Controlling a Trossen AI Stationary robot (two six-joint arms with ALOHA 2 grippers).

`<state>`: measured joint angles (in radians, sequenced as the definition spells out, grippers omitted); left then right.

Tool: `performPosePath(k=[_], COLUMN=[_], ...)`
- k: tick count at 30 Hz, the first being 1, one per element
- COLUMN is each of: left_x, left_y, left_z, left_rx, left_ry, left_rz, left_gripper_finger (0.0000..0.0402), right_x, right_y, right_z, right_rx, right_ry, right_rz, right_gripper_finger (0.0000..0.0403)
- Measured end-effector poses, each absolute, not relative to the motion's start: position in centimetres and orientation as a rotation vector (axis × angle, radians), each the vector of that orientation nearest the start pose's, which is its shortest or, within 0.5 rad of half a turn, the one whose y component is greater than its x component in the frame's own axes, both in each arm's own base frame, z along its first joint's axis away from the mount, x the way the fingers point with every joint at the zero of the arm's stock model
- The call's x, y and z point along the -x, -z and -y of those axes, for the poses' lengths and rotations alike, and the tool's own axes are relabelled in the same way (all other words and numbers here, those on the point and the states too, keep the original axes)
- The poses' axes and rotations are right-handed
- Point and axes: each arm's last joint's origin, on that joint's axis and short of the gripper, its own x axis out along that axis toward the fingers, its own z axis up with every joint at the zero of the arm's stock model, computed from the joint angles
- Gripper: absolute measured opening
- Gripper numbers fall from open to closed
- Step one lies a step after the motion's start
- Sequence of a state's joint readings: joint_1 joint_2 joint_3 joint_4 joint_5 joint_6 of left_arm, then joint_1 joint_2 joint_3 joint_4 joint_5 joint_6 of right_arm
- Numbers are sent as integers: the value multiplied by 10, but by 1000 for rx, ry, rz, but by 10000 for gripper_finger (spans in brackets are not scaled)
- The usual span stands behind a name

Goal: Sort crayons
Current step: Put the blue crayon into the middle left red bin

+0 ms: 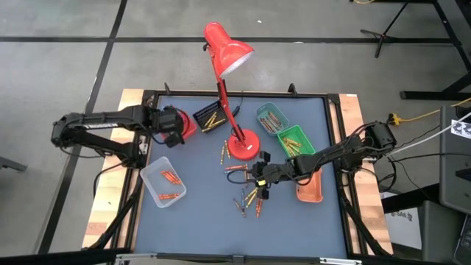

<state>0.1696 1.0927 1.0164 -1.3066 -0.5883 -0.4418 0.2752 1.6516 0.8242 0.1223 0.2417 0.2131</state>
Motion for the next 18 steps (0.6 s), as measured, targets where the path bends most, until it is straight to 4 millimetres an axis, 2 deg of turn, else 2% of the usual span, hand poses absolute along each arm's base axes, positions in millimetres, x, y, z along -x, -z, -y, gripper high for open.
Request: performPosePath(k=[18], left_x=[-159], left_y=[-290], left_z=[-66], left_rx=[261], left_ry=[-1068], left_rz=[-1088], left_gripper_finger=[19], right_x=[-314], right_y=[-165], right_z=[-80], right_rx=[-134], right_ry=[116], right_rz=[-668], right_gripper_finger=[140])
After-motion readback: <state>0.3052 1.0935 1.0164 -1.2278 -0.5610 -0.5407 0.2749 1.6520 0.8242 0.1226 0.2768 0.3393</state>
